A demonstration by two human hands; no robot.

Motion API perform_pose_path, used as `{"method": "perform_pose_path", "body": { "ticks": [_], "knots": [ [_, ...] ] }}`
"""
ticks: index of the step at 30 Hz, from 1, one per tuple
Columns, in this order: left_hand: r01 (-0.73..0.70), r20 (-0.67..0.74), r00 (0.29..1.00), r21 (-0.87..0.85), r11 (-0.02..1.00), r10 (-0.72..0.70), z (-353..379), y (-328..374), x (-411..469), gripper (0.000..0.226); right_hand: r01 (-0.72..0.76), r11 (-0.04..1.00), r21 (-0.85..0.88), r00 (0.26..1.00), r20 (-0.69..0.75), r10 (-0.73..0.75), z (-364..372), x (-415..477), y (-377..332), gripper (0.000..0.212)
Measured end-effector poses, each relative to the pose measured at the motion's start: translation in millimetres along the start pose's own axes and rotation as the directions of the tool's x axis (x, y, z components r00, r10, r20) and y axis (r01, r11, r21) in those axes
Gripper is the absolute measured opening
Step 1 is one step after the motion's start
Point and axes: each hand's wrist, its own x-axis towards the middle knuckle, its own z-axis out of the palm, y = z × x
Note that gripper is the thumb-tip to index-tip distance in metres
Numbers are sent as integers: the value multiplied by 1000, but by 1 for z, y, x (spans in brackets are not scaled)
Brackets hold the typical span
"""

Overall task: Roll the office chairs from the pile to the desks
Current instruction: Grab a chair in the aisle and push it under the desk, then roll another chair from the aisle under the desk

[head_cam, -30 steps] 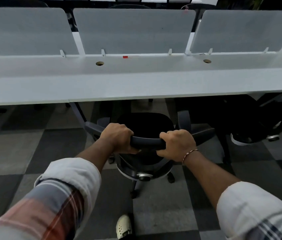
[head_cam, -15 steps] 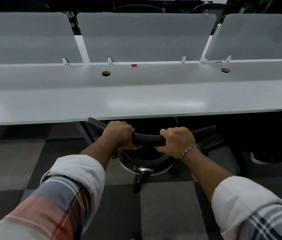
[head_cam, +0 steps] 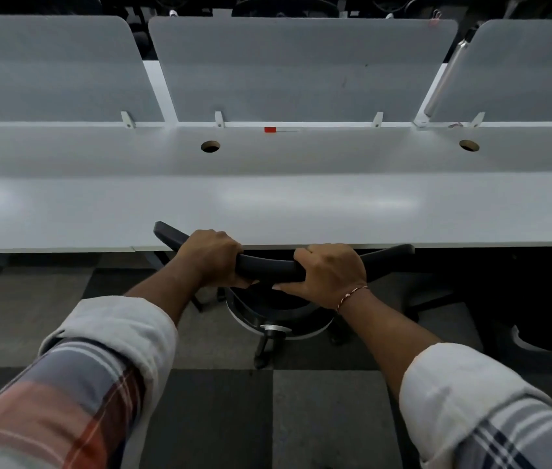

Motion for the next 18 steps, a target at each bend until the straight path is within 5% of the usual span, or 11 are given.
{"method": "perform_pose_path", "body": {
  "ticks": [12, 18],
  "knots": [
    [141, -137, 980, -9, 990, -141, 9, 16, -17, 59, -46, 997, -60, 990, 132, 54, -17, -4, -13, 65],
    [224, -222, 938, -199, 954, -267, 21, 55, -46, 81, -179, 966, -184, 941, 253, 223, -30, -17, -34, 72]
  ]
}}
